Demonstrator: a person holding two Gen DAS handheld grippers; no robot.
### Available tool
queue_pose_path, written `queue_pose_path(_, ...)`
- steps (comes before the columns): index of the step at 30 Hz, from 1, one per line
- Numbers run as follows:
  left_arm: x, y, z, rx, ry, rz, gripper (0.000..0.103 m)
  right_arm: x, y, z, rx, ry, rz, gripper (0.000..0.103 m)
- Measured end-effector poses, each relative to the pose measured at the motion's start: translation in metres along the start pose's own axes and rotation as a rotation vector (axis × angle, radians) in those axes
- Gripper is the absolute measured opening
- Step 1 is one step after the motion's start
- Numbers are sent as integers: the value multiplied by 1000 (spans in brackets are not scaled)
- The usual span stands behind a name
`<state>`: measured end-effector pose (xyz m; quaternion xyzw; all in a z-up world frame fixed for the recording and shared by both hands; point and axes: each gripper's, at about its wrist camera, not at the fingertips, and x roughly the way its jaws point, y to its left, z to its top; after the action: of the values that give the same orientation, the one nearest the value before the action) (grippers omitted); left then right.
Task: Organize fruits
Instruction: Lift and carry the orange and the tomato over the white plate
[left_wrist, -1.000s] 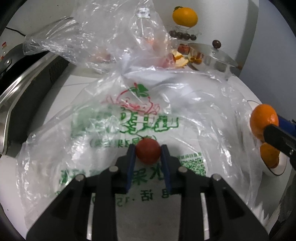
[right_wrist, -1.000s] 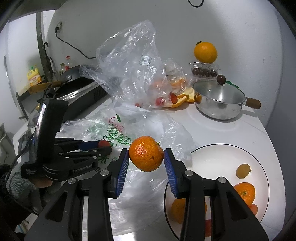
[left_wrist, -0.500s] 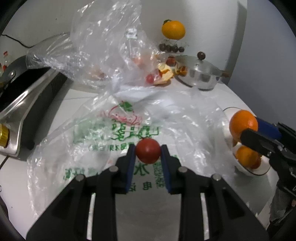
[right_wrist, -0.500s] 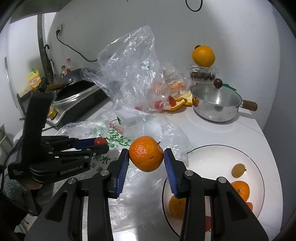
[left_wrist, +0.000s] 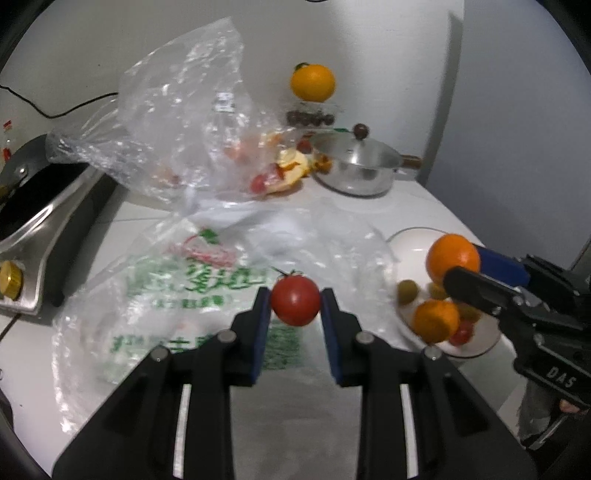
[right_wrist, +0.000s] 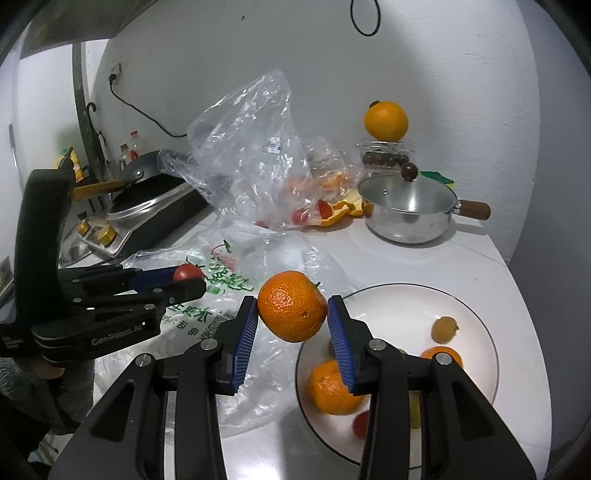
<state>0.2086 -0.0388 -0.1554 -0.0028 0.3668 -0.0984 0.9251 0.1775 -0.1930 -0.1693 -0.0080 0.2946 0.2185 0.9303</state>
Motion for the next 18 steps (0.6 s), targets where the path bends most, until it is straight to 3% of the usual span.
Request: queue_pose_path(18,15,-58,4,74,27,-34,28,-25,-58,-14,61,-9,-74,41)
